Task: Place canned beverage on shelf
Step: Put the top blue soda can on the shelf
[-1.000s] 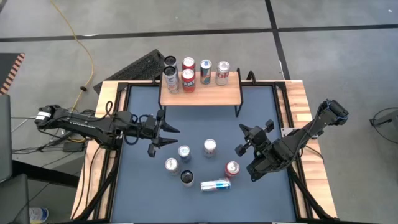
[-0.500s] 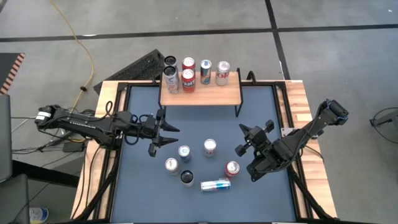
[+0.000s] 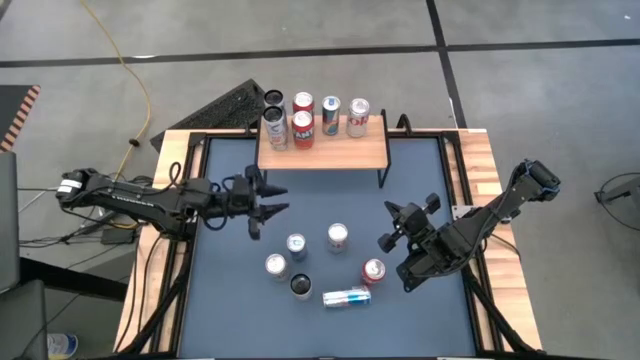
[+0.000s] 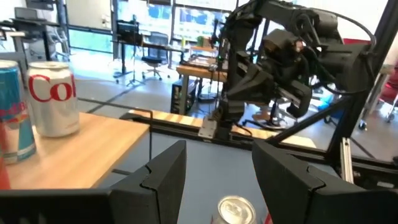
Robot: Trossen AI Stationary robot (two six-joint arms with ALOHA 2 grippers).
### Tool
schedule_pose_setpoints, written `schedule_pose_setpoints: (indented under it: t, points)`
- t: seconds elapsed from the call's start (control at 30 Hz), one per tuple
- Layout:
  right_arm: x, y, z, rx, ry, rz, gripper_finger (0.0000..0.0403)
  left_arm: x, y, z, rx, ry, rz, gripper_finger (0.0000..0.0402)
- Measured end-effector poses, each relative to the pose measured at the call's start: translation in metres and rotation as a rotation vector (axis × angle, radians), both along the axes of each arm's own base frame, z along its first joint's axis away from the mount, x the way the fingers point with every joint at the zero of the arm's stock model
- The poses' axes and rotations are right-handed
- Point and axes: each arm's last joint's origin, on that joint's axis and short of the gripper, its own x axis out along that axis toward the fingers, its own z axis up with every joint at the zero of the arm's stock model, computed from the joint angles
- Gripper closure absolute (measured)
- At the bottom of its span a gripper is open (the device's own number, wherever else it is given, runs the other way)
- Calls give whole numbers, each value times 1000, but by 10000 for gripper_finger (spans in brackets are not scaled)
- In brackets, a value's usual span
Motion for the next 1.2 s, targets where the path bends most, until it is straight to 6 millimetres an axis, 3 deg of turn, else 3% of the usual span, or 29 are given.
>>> schedule_pose_setpoints:
  t: [0.23,0.63,0.77,0.97,1.07,1.2]
  points:
    - [1,-1,-1,28,14,-2,403,2,2,10,23,14,10,228]
    - [1,0,-3,56,22,2,403,32,0,92,264,473,237,228]
    - [1,0,-4,55,27,2,403,52,-8,123,417,519,216,228]
    - [1,0,-4,57,32,4,403,75,-14,152,617,608,150,228]
    - [1,0,-4,57,32,4,403,82,-15,158,659,712,120,228]
    - [1,0,-4,72,41,6,403,97,-18,152,702,835,57,228]
